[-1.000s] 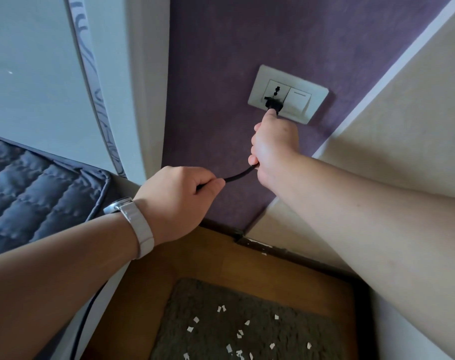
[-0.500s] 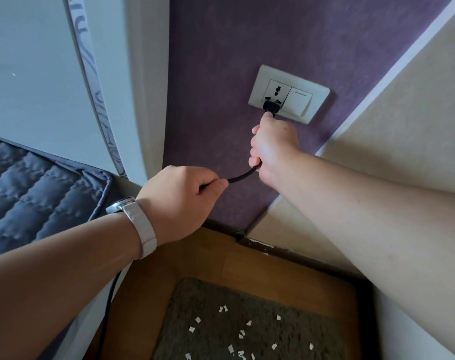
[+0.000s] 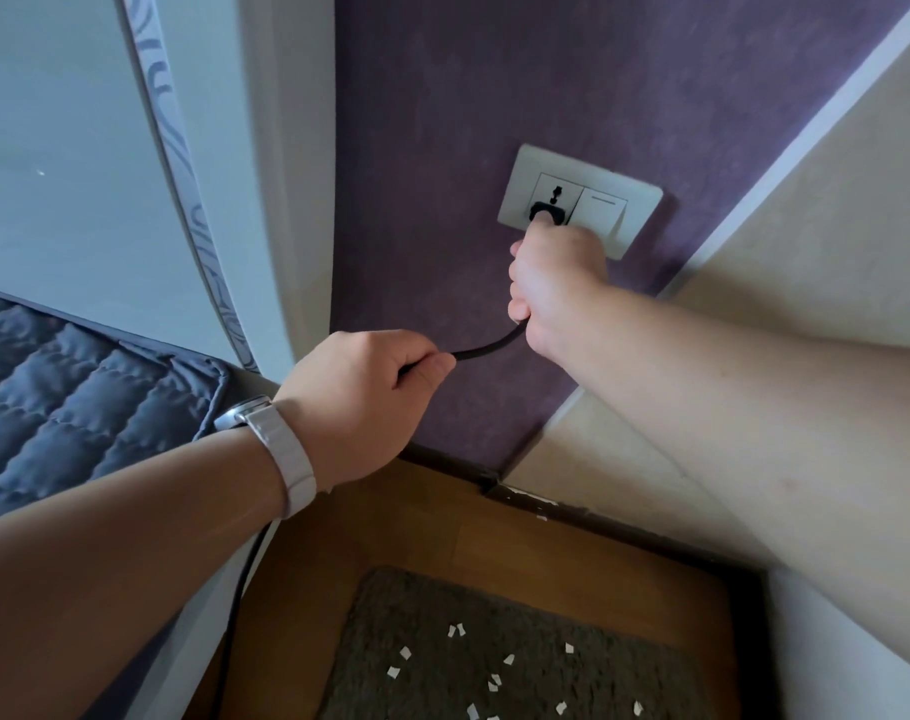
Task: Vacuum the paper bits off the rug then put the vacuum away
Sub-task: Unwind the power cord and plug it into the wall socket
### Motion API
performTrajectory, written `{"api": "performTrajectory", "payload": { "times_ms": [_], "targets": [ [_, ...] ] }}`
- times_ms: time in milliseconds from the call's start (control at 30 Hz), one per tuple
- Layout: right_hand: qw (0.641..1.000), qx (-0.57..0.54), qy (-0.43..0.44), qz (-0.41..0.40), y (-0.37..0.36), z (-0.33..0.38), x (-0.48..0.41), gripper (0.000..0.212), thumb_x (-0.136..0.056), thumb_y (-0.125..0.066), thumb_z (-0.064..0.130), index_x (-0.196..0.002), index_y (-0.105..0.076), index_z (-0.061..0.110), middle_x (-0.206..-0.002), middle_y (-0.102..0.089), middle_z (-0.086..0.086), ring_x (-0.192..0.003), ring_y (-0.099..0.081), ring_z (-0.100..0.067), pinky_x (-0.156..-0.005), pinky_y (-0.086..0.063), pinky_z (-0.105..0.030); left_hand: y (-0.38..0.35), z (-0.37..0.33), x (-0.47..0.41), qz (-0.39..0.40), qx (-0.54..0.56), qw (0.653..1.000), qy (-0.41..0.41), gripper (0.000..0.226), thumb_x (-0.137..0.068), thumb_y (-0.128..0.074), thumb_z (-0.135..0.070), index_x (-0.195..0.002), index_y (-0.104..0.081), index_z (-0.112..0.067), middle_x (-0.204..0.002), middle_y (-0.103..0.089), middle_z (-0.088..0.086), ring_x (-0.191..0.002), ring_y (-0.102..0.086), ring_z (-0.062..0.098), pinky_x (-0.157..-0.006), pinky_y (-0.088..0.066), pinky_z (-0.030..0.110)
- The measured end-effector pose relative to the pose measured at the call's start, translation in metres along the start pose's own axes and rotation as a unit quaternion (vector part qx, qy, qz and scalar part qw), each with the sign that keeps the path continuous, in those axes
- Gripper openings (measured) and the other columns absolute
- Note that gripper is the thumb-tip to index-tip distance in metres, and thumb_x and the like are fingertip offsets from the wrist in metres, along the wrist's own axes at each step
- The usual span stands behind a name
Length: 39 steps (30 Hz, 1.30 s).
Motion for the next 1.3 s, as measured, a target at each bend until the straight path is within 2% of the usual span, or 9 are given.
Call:
{"api": "performTrajectory", "payload": {
  "times_ms": [167, 300, 400, 500, 567, 733, 867, 1000, 1300],
  "targets": [
    [0.997, 0.041, 0.054, -0.041, 0.000, -0.003, -0.003, 0.039, -0.104, -0.032, 0.040, -0.073, -0.042, 0.018, -0.078, -0.048, -0.005, -0.066, -0.047, -0.021, -0.069, -0.044, -0.038, -0.008, -0.002, 0.002, 0.010, -0.011, 1.000, 0.015, 0.032, -0.099, -0.048, -0.037, -0.083, -0.067, -0.017, -0.057, -0.054, -0.003, -0.053, -0.052, 0.016, -0.047, -0.040, 0.029],
    [0.998, -0.011, 0.057, -0.039, 0.008, -0.009, 0.010, 0.040, -0.101, -0.043, 0.047, -0.077, -0.052, 0.016, -0.057, -0.053, -0.001, -0.039, -0.048, -0.016, -0.049, -0.042, -0.027, -0.023, 0.001, 0.015, 0.043, 0.022, 0.997, 0.063, 0.025, -0.101, -0.048, -0.035, -0.084, -0.059, -0.021, -0.061, -0.055, -0.002, -0.055, -0.053, 0.016, -0.051, -0.047, 0.037],
    [0.998, 0.002, 0.062, 0.019, 0.020, -0.023, 0.033, 0.043, -0.097, -0.047, 0.056, -0.083, -0.056, 0.016, -0.064, -0.062, -0.001, -0.057, -0.057, -0.016, -0.052, -0.050, -0.028, -0.032, -0.001, 0.027, 0.058, 0.048, 0.994, 0.084, 0.017, -0.101, -0.048, -0.036, -0.095, -0.059, -0.025, -0.074, -0.063, -0.003, -0.065, -0.062, 0.017, -0.062, -0.055, 0.045],
    [0.987, 0.082, 0.122, 0.070, 0.028, -0.043, 0.061, 0.038, -0.095, -0.048, 0.056, -0.084, -0.053, 0.021, -0.078, -0.065, 0.001, -0.068, -0.059, -0.012, -0.066, -0.059, -0.039, -0.039, -0.002, 0.038, 0.059, 0.032, 0.993, 0.094, 0.026, -0.099, -0.051, -0.038, -0.122, -0.057, -0.029, -0.102, -0.066, -0.009, -0.088, -0.063, 0.009, -0.079, -0.057, 0.035],
    [0.965, 0.167, 0.180, 0.093, 0.034, -0.059, 0.079, 0.030, -0.096, -0.049, 0.052, -0.083, -0.049, 0.025, -0.075, -0.058, 0.014, -0.069, -0.054, -0.002, -0.066, -0.050, -0.032, -0.042, -0.001, 0.046, 0.062, 0.019, 0.992, 0.107, 0.042, -0.097, -0.051, -0.042, -0.137, -0.046, -0.031, -0.126, -0.058, -0.009, -0.107, -0.058, 0.007, -0.091, -0.053, 0.030],
    [0.877, 0.380, 0.246, 0.160, 0.062, -0.109, 0.105, 0.051, -0.097, -0.048, 0.051, -0.143, -0.043, 0.029, -0.145, -0.044, 0.011, -0.130, -0.044, -0.010, -0.100, -0.044, -0.032, -0.053, -0.001, 0.088, 0.151, -0.088, 0.975, 0.135, 0.066, -0.096, -0.050, -0.051, -0.152, -0.019, -0.035, -0.152, -0.033, -0.009, -0.128, -0.045, 0.014, -0.098, -0.043, 0.027],
    [0.815, 0.467, 0.285, 0.189, 0.092, -0.148, 0.132, 0.055, -0.096, -0.050, 0.047, -0.144, -0.045, 0.022, -0.149, -0.041, 0.007, -0.136, -0.038, -0.015, -0.112, -0.034, -0.033, -0.062, -0.001, 0.139, 0.209, -0.141, 0.957, 0.142, 0.071, -0.096, -0.047, -0.054, -0.155, -0.014, -0.032, -0.157, -0.025, -0.010, -0.141, -0.031, 0.016, -0.112, -0.034, 0.033],
    [0.800, 0.493, 0.265, 0.215, 0.118, -0.185, 0.168, 0.064, -0.089, -0.039, 0.060, -0.141, -0.048, 0.023, -0.147, -0.041, 0.007, -0.132, -0.043, -0.017, -0.107, -0.041, -0.041, -0.074, -0.004, 0.199, 0.261, -0.179, 0.936, 0.153, 0.071, -0.097, -0.044, -0.055, -0.155, -0.012, -0.032, -0.162, -0.016, -0.007, -0.148, -0.020, 0.018, -0.118, -0.022, 0.033],
    [0.753, 0.540, 0.249, 0.284, 0.168, -0.257, 0.262, 0.056, -0.096, -0.044, 0.053, -0.146, -0.041, 0.027, -0.156, -0.032, 0.006, -0.142, -0.029, -0.016, -0.116, -0.029, -0.037, -0.098, -0.047, 0.324, 0.295, -0.220, 0.910, 0.193, 0.068, -0.097, -0.040, -0.057, -0.155, -0.012, -0.033, -0.162, -0.015, -0.008, -0.149, -0.018, 0.016, -0.118, -0.021, 0.033]
  ]
}}
Point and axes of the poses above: each hand's wrist, its own x-axis away from the middle knuckle, its own y-axis out of the back of the hand, z = x × y, the point moved 2 cm from there along -x, towards the middle knuckle
